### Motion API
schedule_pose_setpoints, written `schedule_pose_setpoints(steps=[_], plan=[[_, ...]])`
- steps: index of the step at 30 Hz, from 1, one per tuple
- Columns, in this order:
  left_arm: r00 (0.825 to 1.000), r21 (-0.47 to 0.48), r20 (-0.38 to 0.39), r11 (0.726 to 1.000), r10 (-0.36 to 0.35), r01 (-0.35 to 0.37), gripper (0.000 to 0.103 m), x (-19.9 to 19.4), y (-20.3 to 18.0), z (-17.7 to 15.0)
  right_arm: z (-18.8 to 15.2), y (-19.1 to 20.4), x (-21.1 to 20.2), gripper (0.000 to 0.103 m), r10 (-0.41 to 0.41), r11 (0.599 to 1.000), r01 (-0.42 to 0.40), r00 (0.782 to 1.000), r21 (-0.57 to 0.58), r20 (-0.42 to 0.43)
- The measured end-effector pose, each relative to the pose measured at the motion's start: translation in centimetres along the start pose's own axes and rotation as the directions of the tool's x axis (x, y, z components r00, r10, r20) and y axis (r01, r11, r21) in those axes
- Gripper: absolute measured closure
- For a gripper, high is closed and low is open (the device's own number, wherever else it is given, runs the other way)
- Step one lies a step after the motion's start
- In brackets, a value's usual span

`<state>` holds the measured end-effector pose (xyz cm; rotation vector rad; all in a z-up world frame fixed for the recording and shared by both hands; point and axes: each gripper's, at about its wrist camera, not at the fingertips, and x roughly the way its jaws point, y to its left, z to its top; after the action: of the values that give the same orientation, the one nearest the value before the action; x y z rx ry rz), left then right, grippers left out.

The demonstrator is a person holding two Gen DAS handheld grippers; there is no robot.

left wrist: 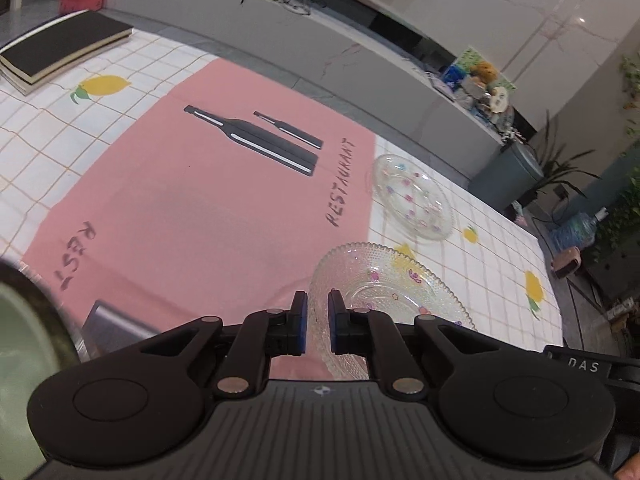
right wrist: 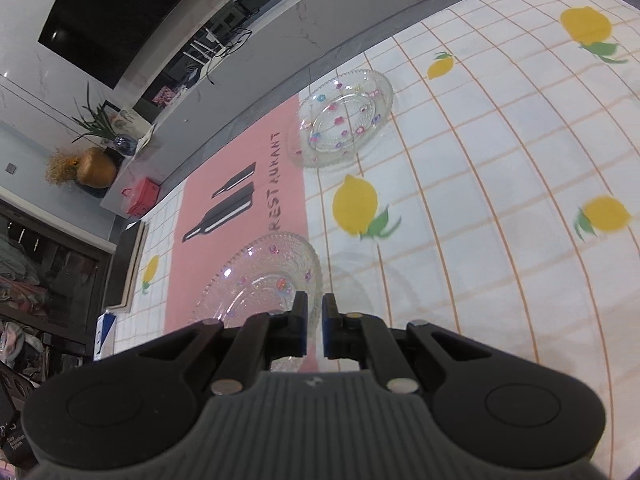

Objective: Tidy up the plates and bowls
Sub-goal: 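Lift the clear glass plate and lower it onto the floral plate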

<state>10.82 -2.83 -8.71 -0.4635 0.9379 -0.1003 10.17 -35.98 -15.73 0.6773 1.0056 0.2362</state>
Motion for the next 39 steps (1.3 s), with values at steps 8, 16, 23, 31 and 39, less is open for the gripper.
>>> schedule_pose_setpoints(steps=[8,16,23,31,39], plan=[[1.0,0.051,-0.01,0.999,-0.015,0.016,0.092,-3.6,0.3,-3.7,-4.5,-0.8,-3.3,0.099,0.027,0.999,-0.027,1.0,0.027,-0.002],[0.998,0.057,-0.065,0.998,0.005,-0.001,0.093,-3.8,2.0,-6.9,-8.4,-1.9,-3.2,0.099,-0.002,0.999,0.003,0.999,0.041,-0.037],[0.997,0.098,-0.079,0.995,0.014,-0.006,0.093,-3.4,2.3,-8.2,-9.5,-2.7,-2.6,0.099,-0.031,0.998,0.034,0.998,0.053,-0.052],[0.995,0.115,-0.096,0.993,0.041,-0.03,0.093,-2.9,2.5,-8.9,-10.0,-3.1,-2.0,0.099,-0.049,0.997,0.052,0.997,0.049,-0.064],[0.992,0.161,-0.093,0.985,0.085,-0.069,0.094,-2.4,2.2,-9.2,-10.7,-3.2,-1.4,0.098,-0.067,0.997,0.07,0.995,0.038,-0.075]])
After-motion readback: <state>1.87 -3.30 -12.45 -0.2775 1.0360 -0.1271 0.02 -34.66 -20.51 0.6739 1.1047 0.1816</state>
